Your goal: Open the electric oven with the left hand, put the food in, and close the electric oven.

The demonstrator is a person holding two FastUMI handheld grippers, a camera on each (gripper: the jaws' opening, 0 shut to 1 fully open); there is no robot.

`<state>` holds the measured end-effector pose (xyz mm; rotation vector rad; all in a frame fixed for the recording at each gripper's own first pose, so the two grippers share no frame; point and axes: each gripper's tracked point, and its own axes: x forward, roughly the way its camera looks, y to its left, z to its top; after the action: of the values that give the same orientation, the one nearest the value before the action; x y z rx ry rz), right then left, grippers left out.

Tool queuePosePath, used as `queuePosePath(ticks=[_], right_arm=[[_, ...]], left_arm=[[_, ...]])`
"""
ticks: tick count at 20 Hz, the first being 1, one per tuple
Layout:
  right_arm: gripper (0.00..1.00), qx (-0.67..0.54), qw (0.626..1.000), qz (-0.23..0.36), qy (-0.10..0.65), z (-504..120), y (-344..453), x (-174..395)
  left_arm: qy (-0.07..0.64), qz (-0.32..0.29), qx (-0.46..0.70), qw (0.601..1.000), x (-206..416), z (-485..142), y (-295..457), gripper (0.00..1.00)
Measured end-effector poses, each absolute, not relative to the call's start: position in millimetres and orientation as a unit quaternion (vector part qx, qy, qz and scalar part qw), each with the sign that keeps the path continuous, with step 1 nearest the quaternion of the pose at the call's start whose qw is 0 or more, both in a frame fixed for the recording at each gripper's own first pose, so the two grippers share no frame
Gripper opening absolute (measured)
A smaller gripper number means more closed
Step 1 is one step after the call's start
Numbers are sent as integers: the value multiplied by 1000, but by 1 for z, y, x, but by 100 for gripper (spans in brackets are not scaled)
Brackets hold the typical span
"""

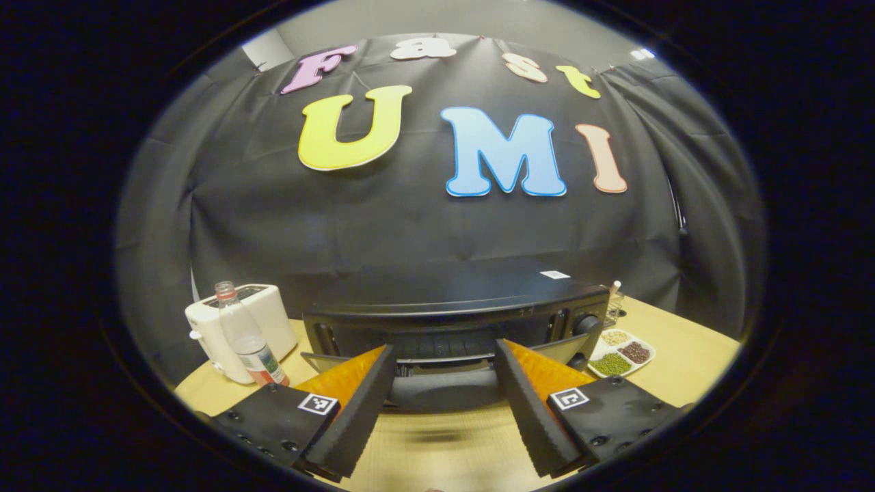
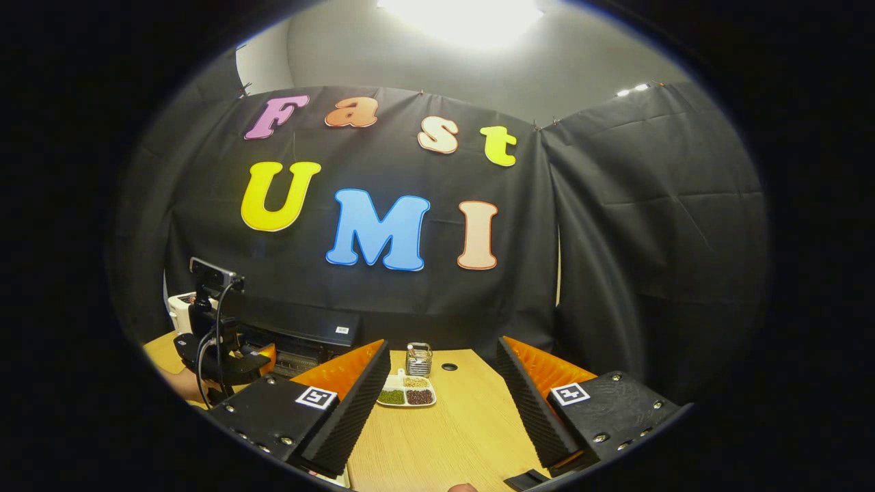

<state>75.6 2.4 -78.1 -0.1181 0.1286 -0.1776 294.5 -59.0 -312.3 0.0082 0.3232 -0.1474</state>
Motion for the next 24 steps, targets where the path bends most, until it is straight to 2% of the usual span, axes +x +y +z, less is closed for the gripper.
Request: queuePosePath(ticks=[2,12,13,15,16,18,21,23,24], right_arm=[[98,-59,993,-82,63,-77,2,73],[98,-57,994,-63,73,-77,-21,45],[98,-56,994,-60,78,-78,-22,42],[98,-55,993,-54,85,-83,-25,38],[98,-55,993,-50,89,-85,-25,37],[98,-52,993,-36,97,-89,-21,36],[98,-47,994,-9,100,-90,-11,38],[98,-40,994,11,104,-94,-2,42],[98,-34,993,20,109,-98,2,44]], left_arm=[[170,-73,4,983,282,-320,-59,91],[225,-58,2,973,227,-363,-58,100],[234,-57,3,971,221,-371,-58,91],[256,-58,8,965,210,-386,-59,92],[264,-58,8,963,204,-392,-59,100],[281,-53,5,958,190,-402,-56,100],[276,-35,-10,960,174,-390,-44,97],[256,-28,-7,966,171,-366,-36,100],[242,-26,-3,970,169,-349,-32,97]])
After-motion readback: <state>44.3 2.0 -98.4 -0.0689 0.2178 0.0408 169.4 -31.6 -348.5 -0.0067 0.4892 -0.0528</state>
